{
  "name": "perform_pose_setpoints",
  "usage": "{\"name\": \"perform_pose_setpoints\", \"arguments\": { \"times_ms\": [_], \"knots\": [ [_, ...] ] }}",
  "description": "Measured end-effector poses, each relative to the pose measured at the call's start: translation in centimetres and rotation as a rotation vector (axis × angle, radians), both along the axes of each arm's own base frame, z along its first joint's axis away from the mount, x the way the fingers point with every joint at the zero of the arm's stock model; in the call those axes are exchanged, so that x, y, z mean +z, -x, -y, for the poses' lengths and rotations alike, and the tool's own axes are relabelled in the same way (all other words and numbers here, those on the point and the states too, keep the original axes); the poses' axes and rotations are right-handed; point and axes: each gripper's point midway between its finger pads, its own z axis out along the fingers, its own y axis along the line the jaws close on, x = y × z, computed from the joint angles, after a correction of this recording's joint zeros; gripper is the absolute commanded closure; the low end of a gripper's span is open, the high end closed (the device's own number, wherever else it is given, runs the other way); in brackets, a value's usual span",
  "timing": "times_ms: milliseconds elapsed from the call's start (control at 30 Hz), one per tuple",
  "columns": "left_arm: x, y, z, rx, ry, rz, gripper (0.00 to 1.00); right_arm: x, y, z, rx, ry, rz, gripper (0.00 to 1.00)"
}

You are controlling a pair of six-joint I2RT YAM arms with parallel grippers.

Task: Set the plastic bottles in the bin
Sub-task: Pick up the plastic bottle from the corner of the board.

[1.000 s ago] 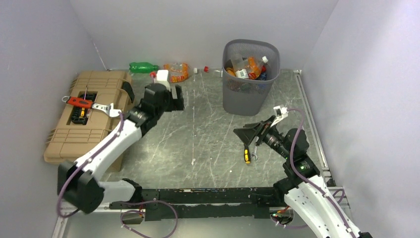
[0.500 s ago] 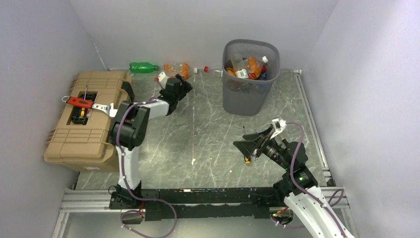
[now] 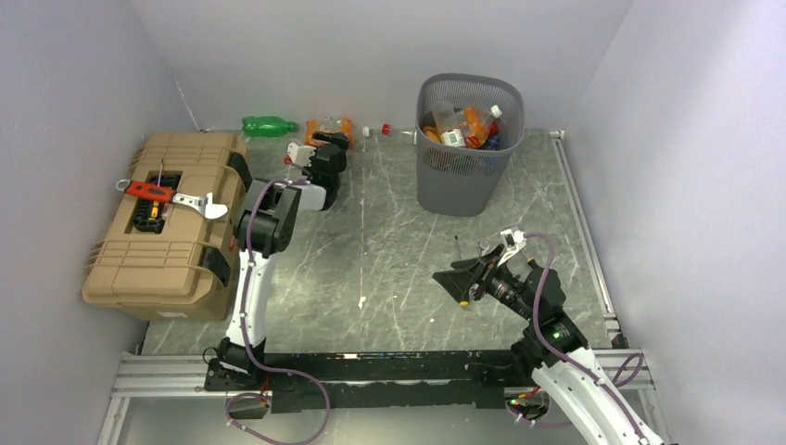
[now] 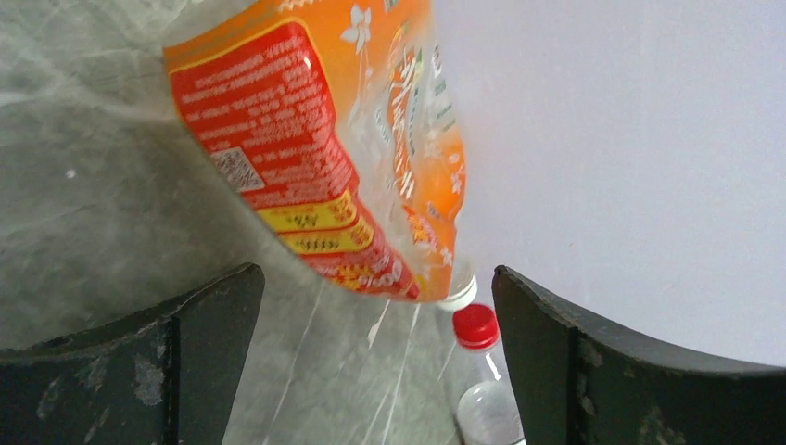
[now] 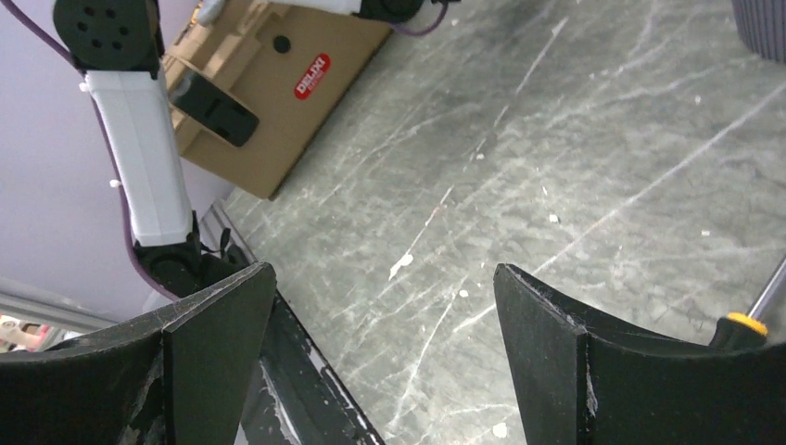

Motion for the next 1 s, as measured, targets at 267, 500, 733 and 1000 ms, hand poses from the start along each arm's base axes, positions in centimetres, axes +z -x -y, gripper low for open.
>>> {"name": "perform_pose_setpoints", "arguments": {
  "times_ms": [267,500,733,1000],
  "knots": [
    [0.4,-3.3,-1.0,0.063,0.082,0.049,0.16,-2.4,-0.1,-0.1,-0.006,0.009,-0.071,0.08],
    [-0.6,-4.3,-1.9,0.082,0.087,0.03,0.36,-2.0,-0.3,-0.1,-0.01,-0.004,-0.06,0.08],
    [-1.8,-4.1,-2.1,0.059,0.079,0.028,0.6,-2.0,-0.4,0.0,-0.019,-0.004,-0.059,0.08],
    [-0.6,-3.3,-1.1,-0.008,0.048,0.067,0.81,-1.7,-0.3,0.2,-0.03,-0.007,-0.052,0.09]
  ]
}}
